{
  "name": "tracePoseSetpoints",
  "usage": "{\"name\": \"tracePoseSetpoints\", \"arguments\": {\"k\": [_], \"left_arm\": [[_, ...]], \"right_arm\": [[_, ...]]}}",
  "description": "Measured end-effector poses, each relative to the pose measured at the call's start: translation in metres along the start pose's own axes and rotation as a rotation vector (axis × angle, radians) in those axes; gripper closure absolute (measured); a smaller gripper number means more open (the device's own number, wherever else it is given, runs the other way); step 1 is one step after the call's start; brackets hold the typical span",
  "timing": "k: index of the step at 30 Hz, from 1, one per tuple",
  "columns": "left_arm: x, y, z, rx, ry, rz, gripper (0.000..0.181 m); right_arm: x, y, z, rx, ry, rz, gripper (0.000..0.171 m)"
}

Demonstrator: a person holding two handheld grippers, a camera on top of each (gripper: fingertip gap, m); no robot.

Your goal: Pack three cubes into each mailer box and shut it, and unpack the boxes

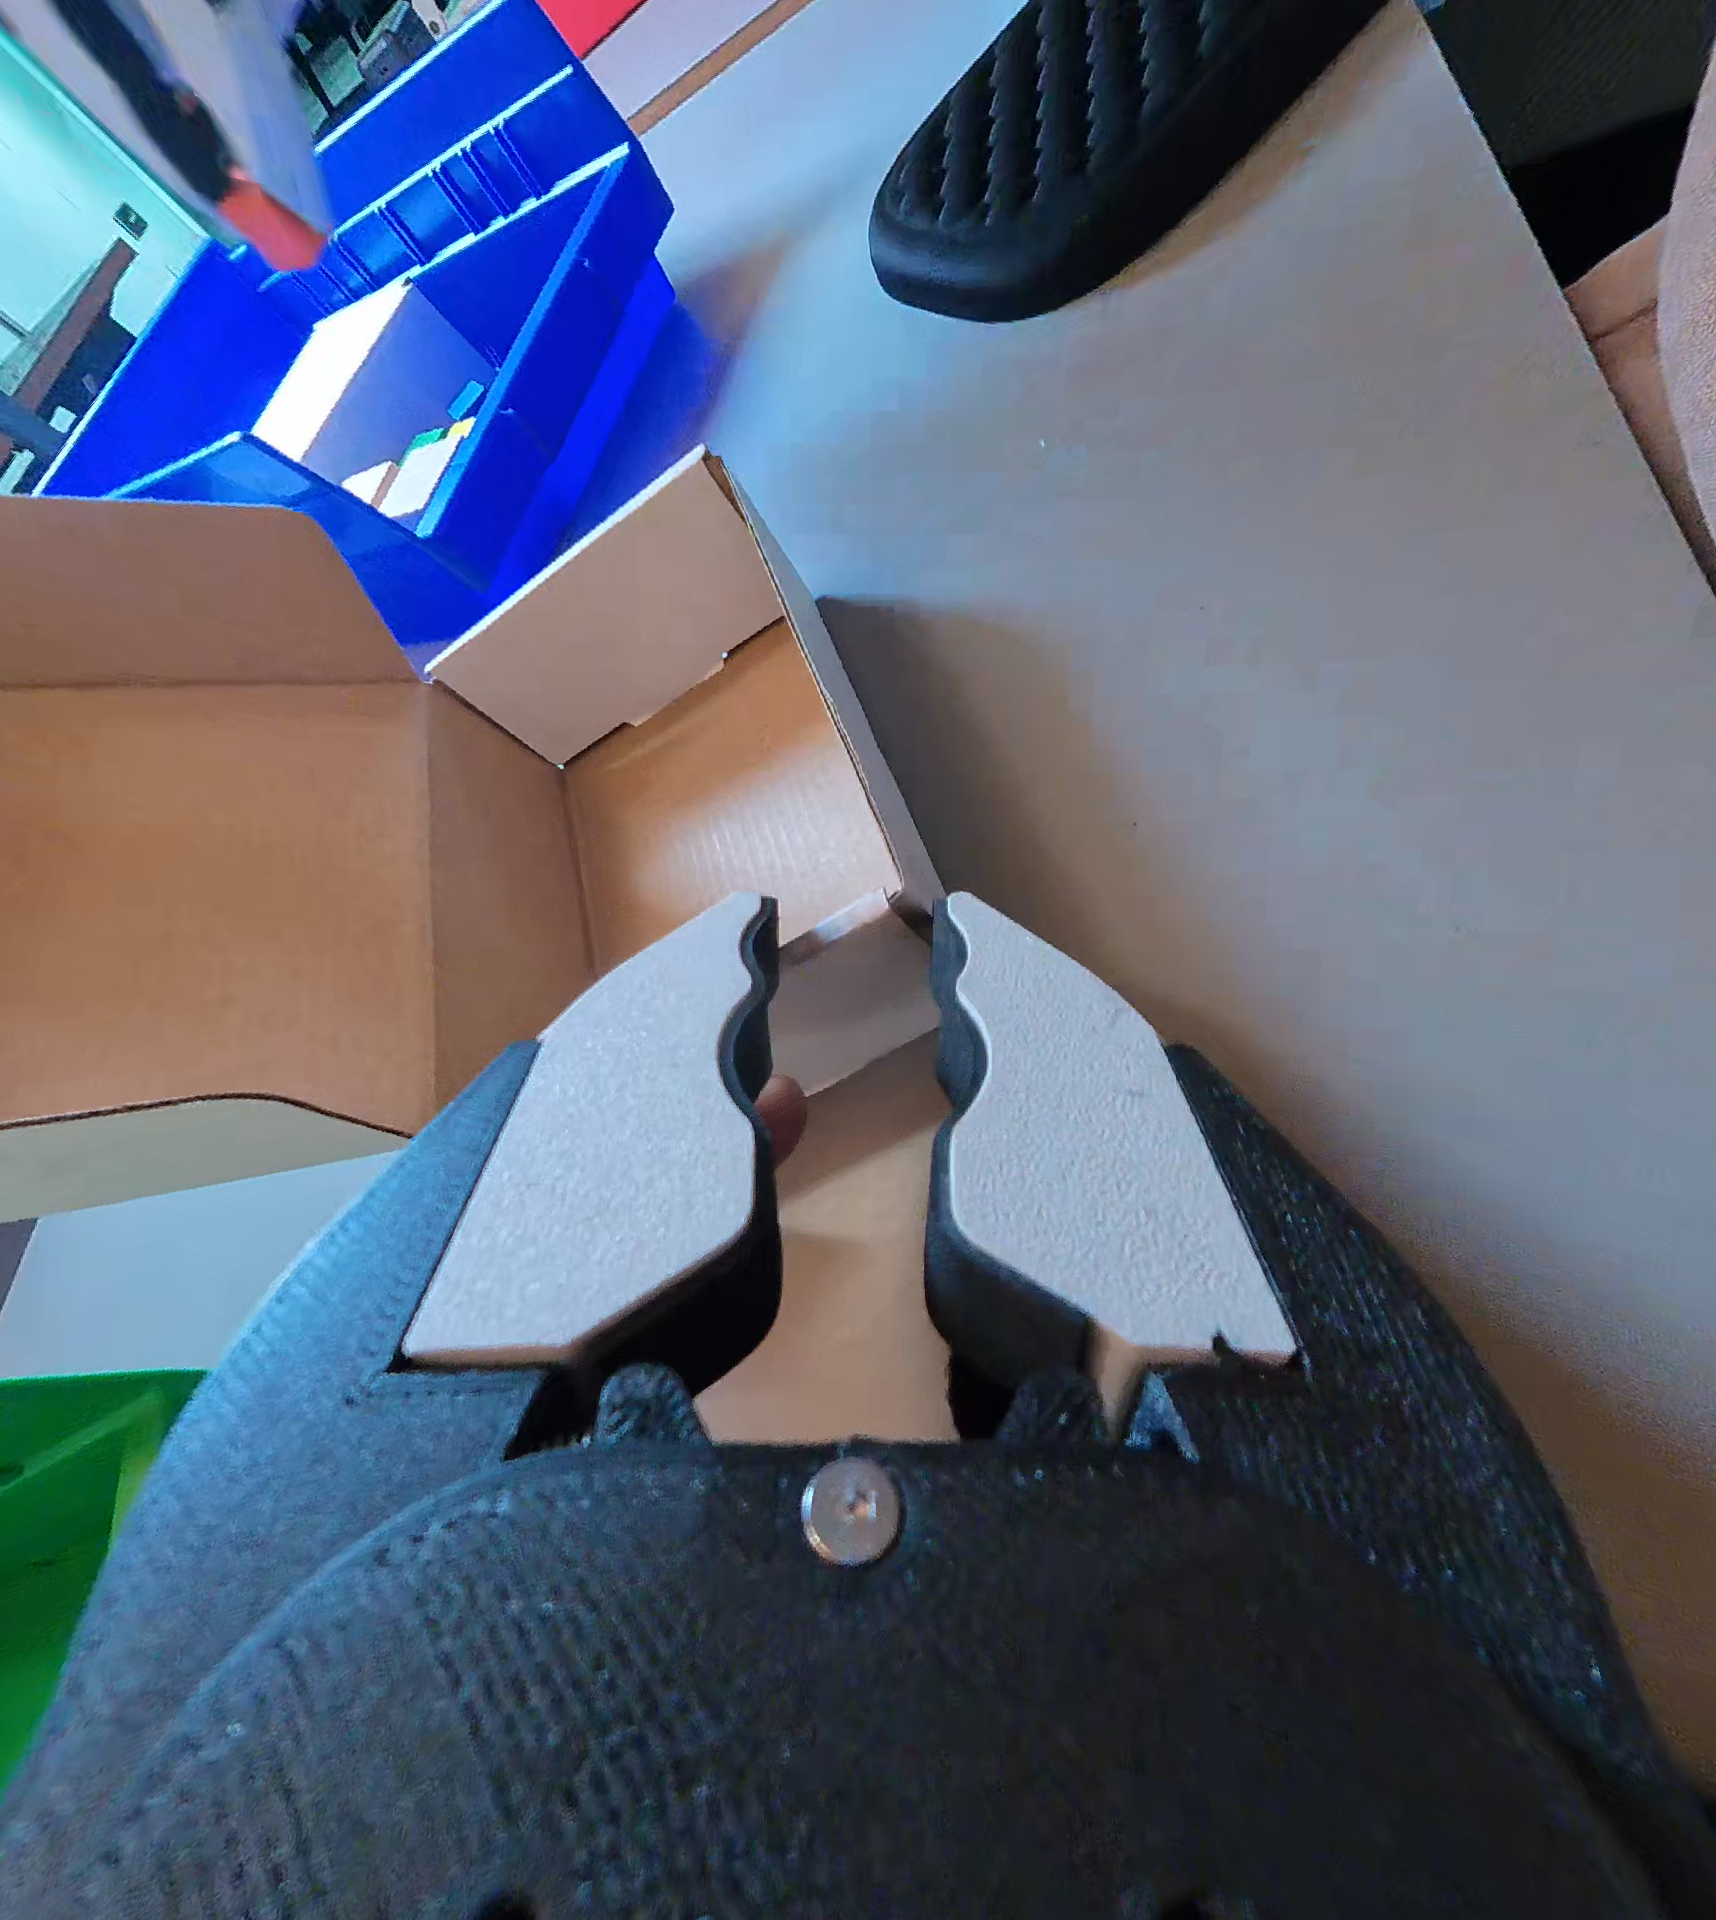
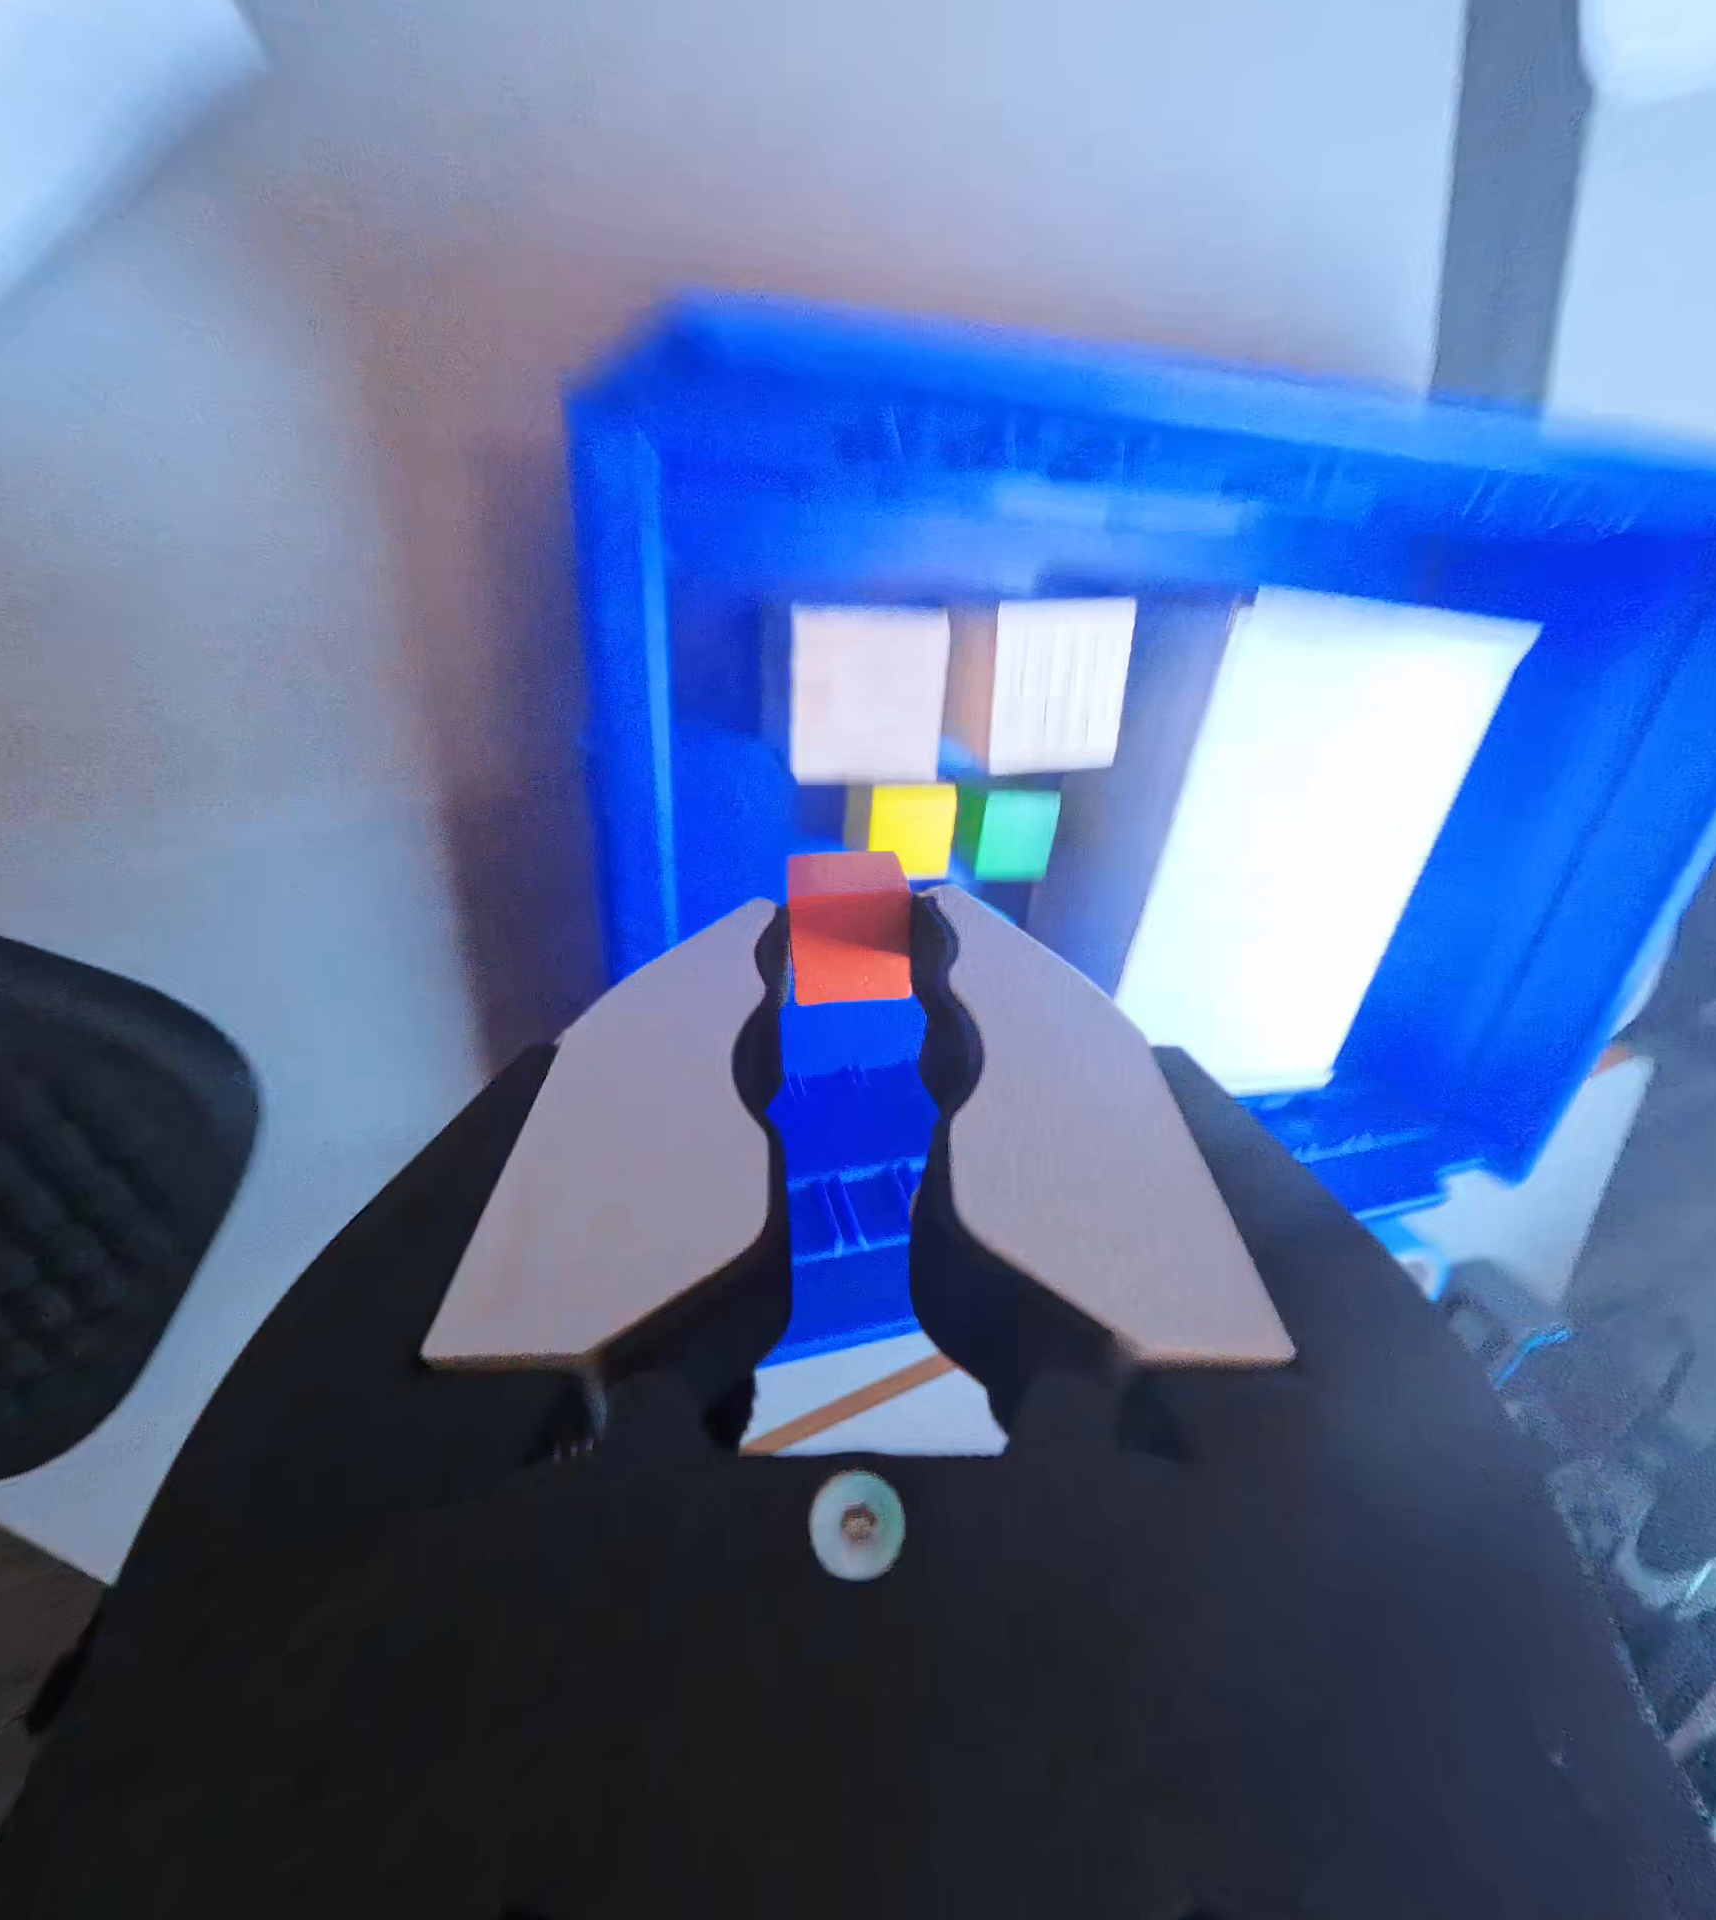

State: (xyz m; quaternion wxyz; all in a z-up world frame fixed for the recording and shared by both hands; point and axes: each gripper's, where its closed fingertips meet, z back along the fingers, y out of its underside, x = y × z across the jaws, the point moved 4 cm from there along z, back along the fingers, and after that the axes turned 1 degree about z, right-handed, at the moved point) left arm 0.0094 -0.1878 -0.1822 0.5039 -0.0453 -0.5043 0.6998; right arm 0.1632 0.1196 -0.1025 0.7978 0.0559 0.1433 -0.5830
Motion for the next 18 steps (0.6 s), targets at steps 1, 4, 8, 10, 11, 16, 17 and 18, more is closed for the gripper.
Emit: {"name": "tracePoseSetpoints", "arguments": {"k": [1, 4, 8, 10, 11, 16, 17, 18], "left_arm": [[0.0, 0.0, 0.0, -0.001, 0.002, 0.0, 0.154], [0.0, 0.001, 0.001, -0.011, 0.012, -0.001, 0.154], [0.0, 0.001, 0.002, -0.022, 0.027, 0.003, 0.154], [0.0, 0.002, 0.003, -0.022, 0.031, -0.003, 0.154], [0.0, 0.002, 0.004, -0.024, 0.032, -0.007, 0.154], [0.002, 0.004, 0.005, -0.021, 0.023, -0.025, 0.152], [0.002, 0.004, 0.006, -0.02, 0.022, -0.022, 0.15], [0.002, 0.004, 0.006, -0.02, 0.023, -0.016, 0.146]], "right_arm": [[-0.005, 0.016, -0.015, 0.042, -0.008, -0.028, 0.149], [-0.01, 0.041, -0.052, 0.11, -0.041, -0.067, 0.149], [-0.011, 0.053, -0.082, 0.224, -0.071, -0.056, 0.149], [-0.011, 0.055, -0.093, 0.249, -0.09, -0.062, 0.149], [-0.011, 0.055, -0.097, 0.244, -0.102, -0.07, 0.149], [-0.01, 0.049, -0.093, 0.197, -0.106, -0.098, 0.134], [-0.01, 0.042, -0.083, 0.139, -0.102, -0.111, 0.134], [-0.009, 0.031, -0.07, 0.05, -0.108, -0.131, 0.134]]}}
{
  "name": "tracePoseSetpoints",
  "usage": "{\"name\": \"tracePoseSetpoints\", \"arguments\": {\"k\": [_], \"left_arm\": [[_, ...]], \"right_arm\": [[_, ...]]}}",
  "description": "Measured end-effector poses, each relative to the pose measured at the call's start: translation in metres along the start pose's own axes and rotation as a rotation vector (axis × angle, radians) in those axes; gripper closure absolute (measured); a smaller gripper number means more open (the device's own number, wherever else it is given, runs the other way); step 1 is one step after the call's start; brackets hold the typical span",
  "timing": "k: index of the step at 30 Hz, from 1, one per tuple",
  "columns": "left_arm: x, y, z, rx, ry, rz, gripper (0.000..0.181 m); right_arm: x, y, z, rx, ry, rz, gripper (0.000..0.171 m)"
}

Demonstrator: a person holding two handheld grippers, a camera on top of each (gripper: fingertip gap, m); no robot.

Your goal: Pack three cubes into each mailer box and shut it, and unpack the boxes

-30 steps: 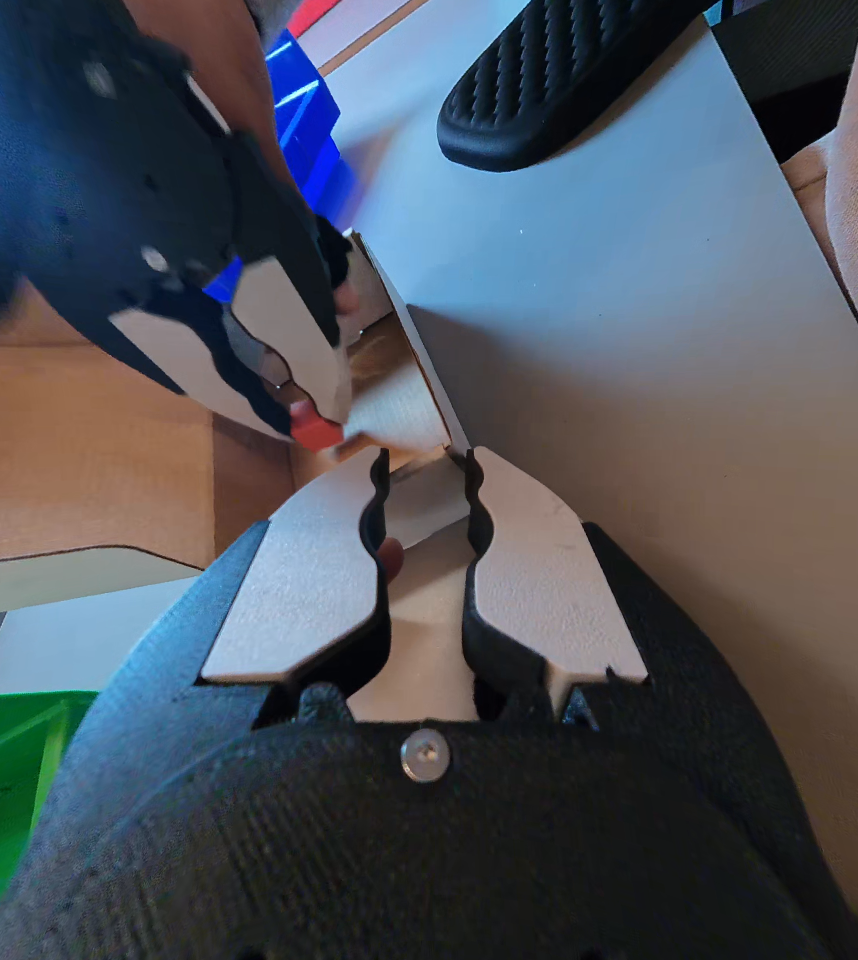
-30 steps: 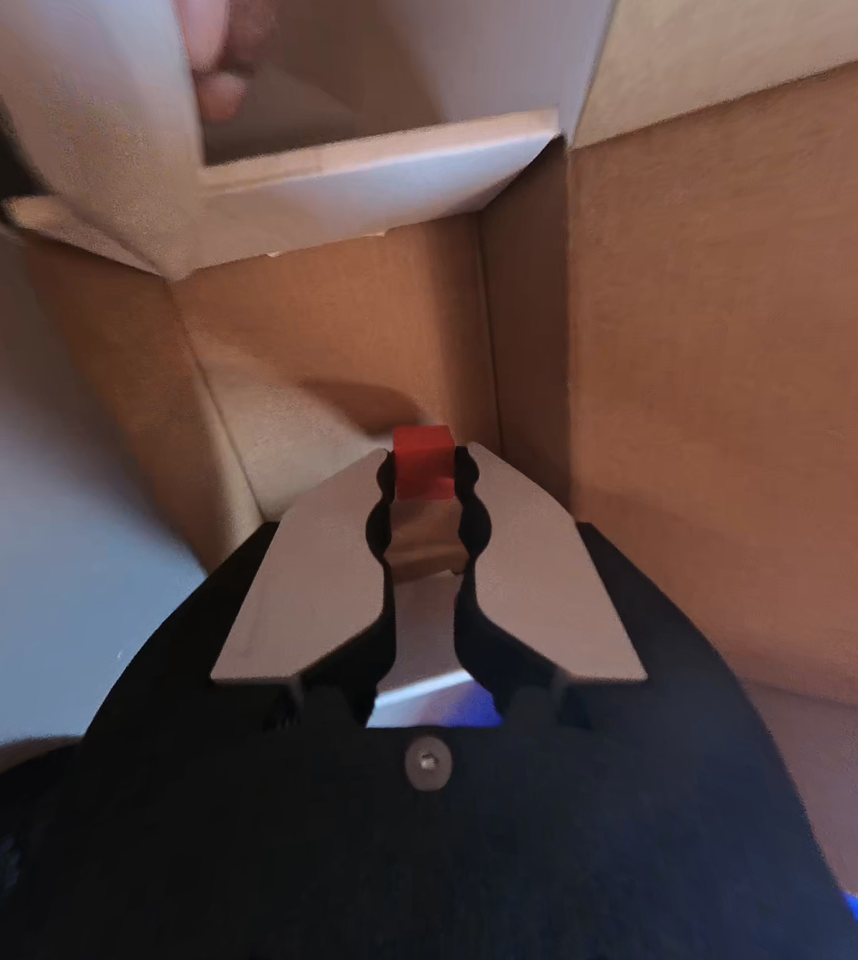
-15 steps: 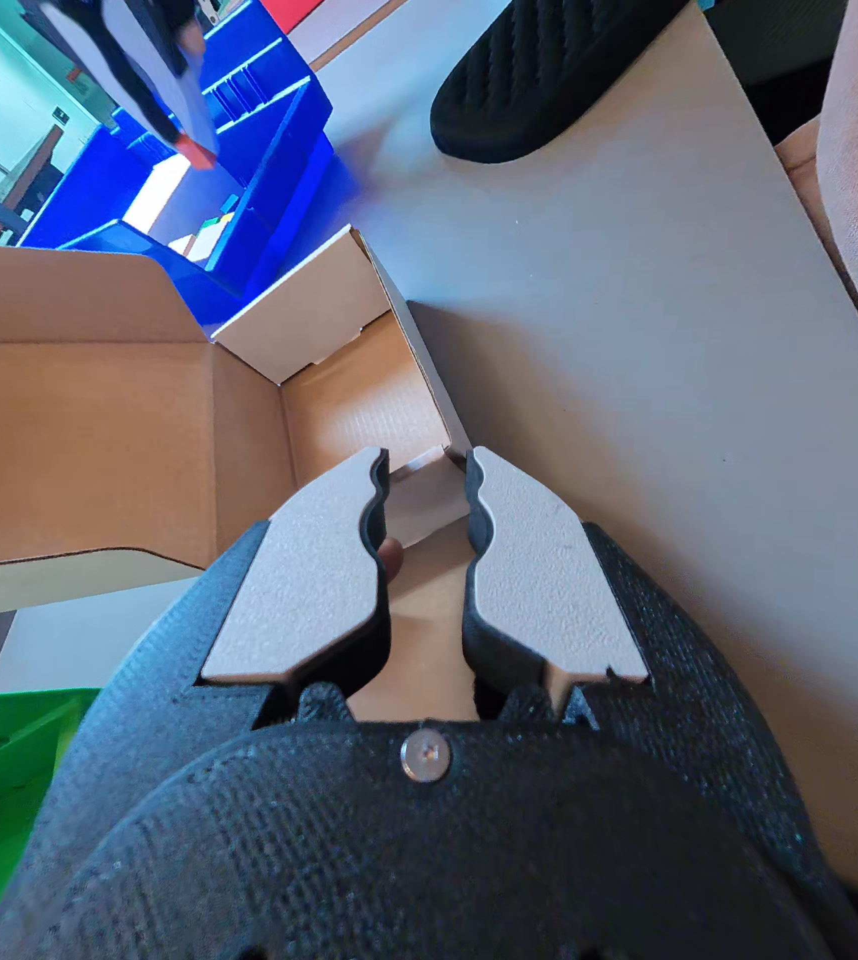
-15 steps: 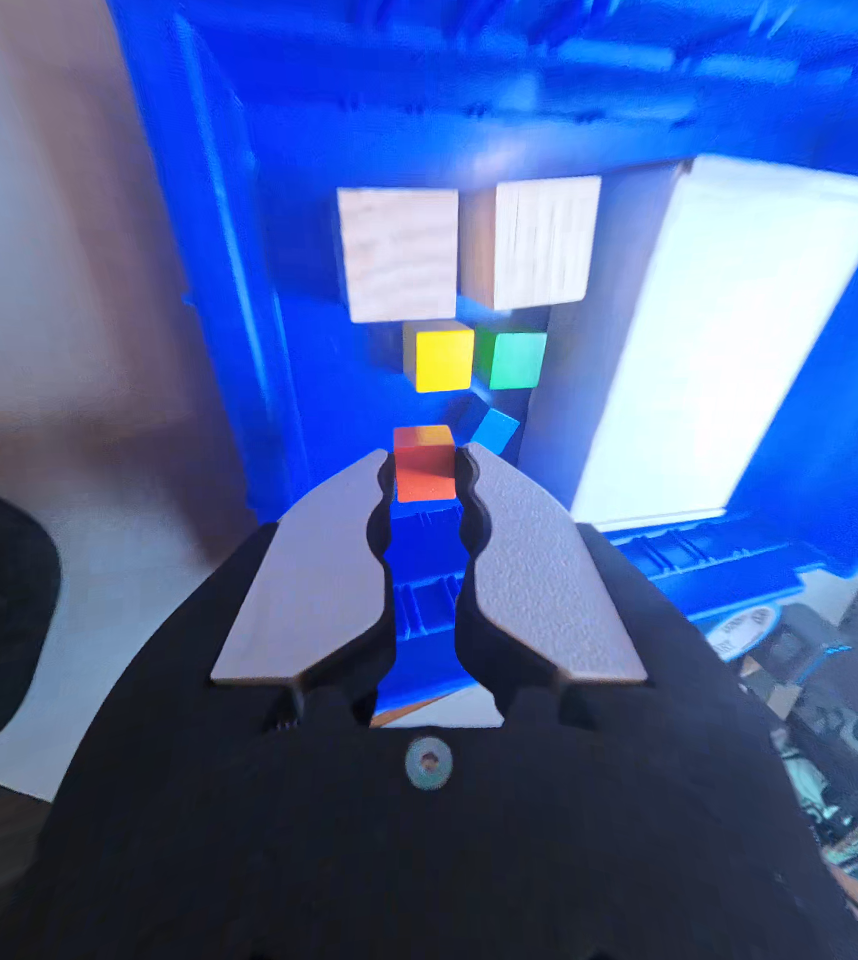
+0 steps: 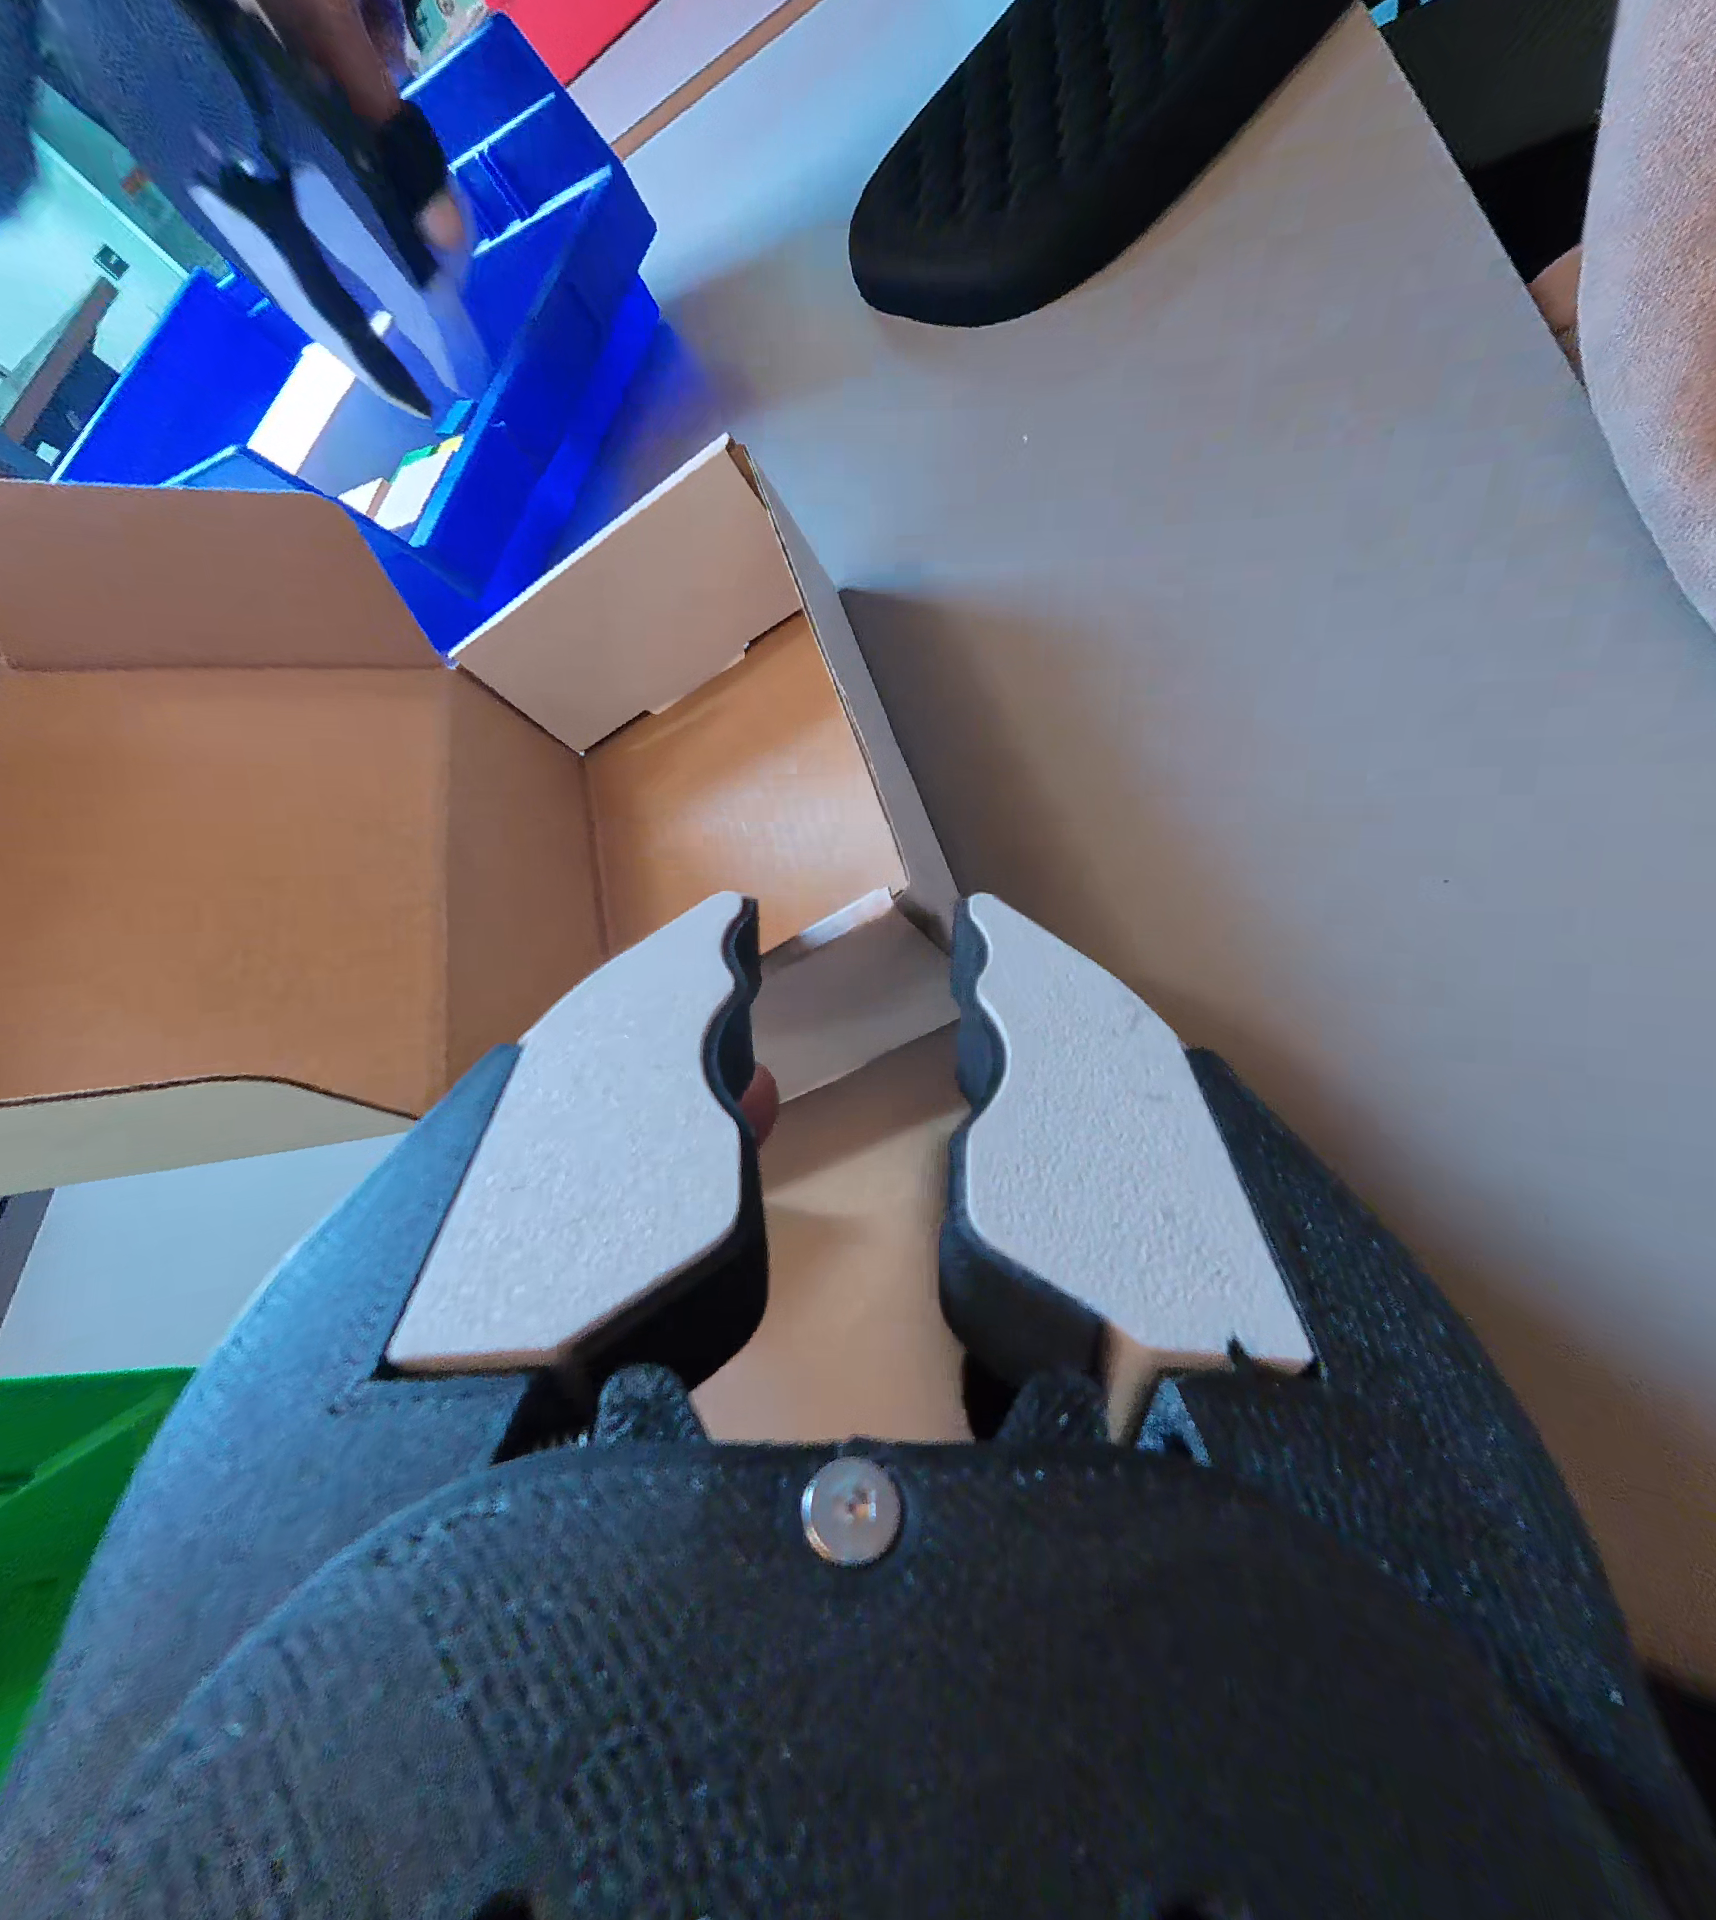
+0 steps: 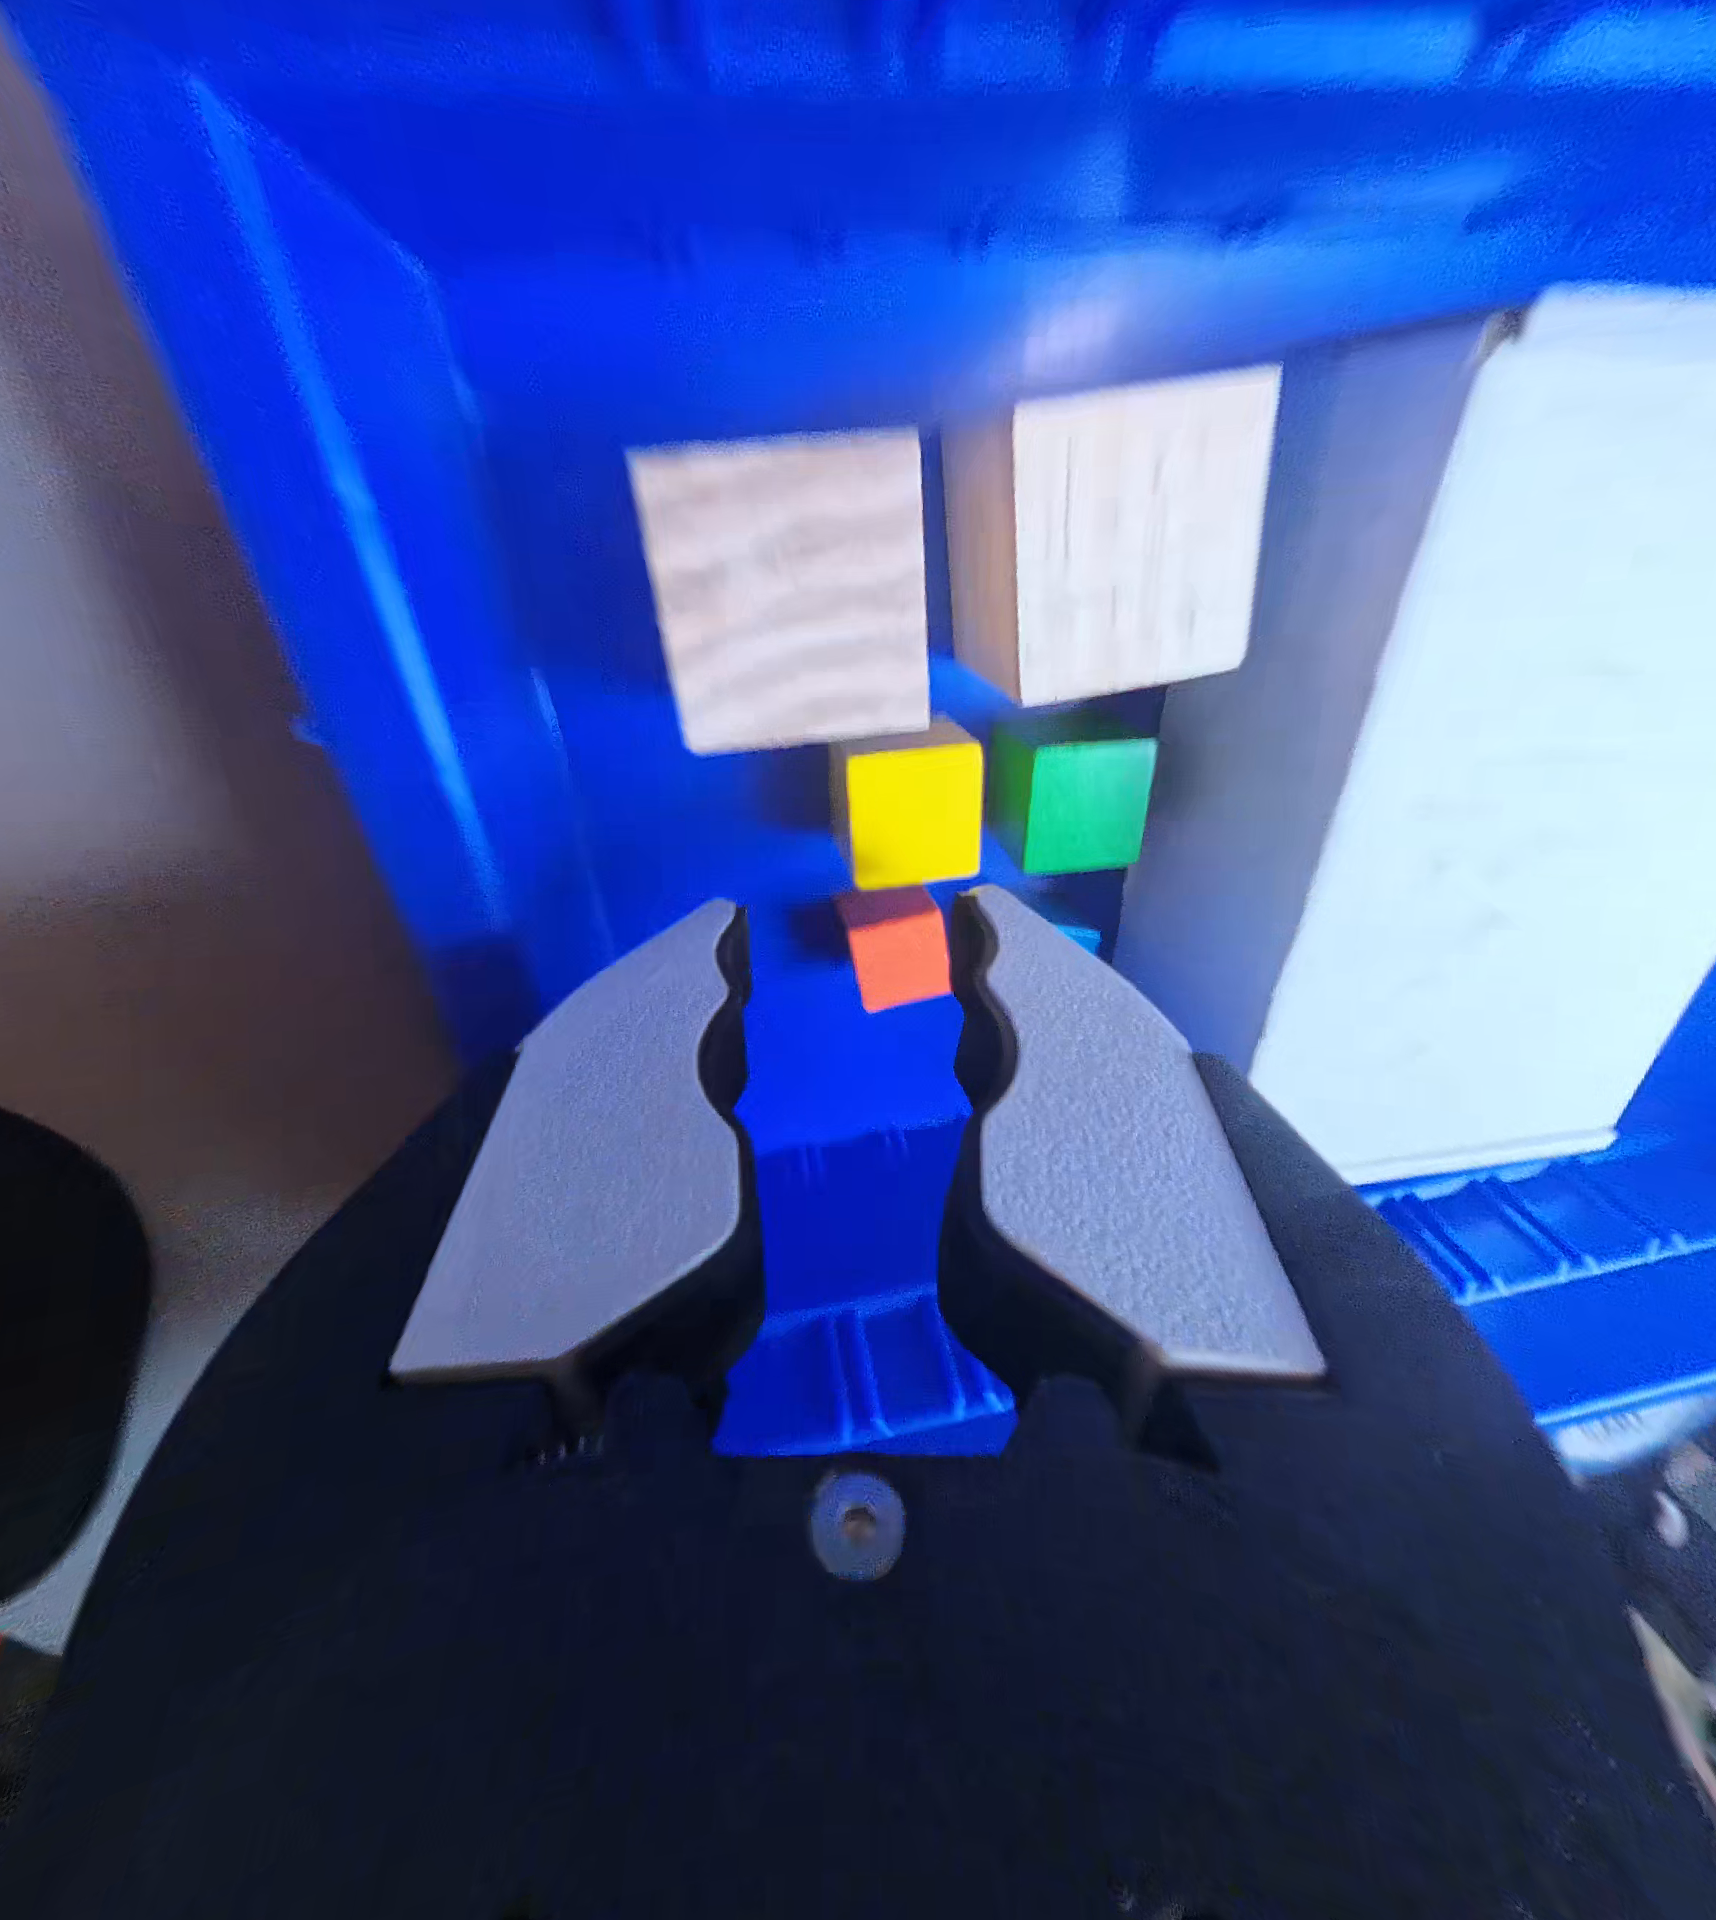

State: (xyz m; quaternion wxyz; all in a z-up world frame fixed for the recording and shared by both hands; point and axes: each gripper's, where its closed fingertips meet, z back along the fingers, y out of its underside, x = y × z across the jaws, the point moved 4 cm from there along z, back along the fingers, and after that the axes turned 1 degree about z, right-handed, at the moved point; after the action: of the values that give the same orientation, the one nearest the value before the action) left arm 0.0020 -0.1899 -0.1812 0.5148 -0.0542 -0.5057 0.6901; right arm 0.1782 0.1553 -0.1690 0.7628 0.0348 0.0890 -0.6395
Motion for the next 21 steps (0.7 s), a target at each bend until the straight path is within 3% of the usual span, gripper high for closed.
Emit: {"name": "tracePoseSetpoints", "arguments": {"k": [2, 5, 7, 11, 14, 17, 21], "left_arm": [[0.002, -0.003, 0.005, -0.027, 0.011, 0.037, 0.14], [0.015, -0.021, 0.031, -0.205, 0.043, 0.204, 0.135], [0.044, -0.025, 0.054, -0.312, -0.048, 0.364, 0.136], [0.106, 0.007, 0.075, -0.371, -0.319, 0.79, 0.136], [0.12, 0.027, 0.061, -0.364, -0.271, 1.091, 0.14], [0.126, 0.026, 0.045, -0.366, -0.263, 1.152, 0.15], [0.122, 0.01, 0.035, -0.339, -0.274, 1.006, 0.168]], "right_arm": [[0.017, -0.028, 0.031, -0.235, -0.071, -0.023, 0.133], [0.057, -0.072, 0.079, -0.623, -0.288, -0.033, 0.13], [0.074, -0.088, 0.092, -0.758, -0.379, -0.038, 0.129], [0.085, -0.111, 0.084, -0.896, -0.448, -0.146, 0.129], [0.091, -0.129, 0.071, -0.964, -0.459, -0.24, 0.134], [0.1, -0.14, 0.063, -1.009, -0.4, -0.274, 0.144], [0.117, -0.137, 0.065, -1.082, -0.247, -0.249, 0.151]]}}
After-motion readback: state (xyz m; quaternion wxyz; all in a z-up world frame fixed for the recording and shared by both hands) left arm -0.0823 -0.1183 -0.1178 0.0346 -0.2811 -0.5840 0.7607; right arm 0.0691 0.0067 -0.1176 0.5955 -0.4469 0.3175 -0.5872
